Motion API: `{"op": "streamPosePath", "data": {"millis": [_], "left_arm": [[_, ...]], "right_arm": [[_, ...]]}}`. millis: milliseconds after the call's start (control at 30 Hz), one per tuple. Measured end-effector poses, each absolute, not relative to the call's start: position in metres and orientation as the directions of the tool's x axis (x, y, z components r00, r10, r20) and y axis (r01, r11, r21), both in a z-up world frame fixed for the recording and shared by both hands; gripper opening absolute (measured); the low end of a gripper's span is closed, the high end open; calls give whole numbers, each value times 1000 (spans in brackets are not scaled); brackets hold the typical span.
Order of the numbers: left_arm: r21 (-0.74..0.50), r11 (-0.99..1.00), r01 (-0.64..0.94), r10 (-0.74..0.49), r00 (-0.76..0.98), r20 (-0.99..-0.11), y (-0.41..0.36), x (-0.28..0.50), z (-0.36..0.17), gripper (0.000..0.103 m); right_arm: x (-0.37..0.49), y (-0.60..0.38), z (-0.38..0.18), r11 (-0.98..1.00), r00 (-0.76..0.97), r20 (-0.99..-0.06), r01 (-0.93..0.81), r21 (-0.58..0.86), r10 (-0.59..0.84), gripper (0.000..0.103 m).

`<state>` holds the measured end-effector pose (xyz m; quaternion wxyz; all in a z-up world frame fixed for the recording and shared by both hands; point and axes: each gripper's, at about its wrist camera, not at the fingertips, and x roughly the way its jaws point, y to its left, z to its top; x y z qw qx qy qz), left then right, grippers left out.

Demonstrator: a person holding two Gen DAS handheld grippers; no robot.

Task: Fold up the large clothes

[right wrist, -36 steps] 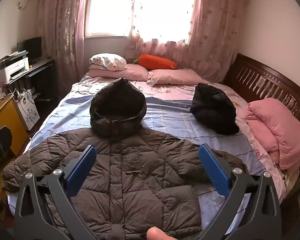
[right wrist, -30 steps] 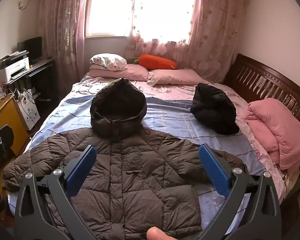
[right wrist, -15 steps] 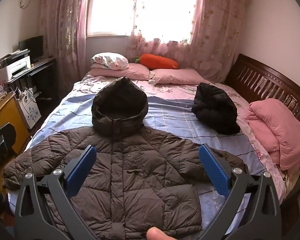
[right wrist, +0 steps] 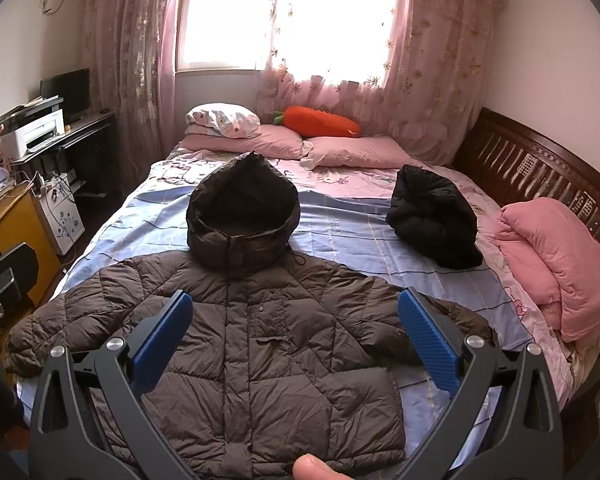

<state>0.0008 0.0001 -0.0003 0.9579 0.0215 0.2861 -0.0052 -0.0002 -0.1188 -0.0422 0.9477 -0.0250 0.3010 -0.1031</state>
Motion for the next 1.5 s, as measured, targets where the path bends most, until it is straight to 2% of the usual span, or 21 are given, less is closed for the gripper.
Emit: {"op": "streamPosePath", "data": {"millis": [1500], "left_arm": [[42,999,23,4,832,-554,0,1,-1,101]], "right_arm": [[0,-111,-47,979,795,-570,173,-110,-205,102]]}}
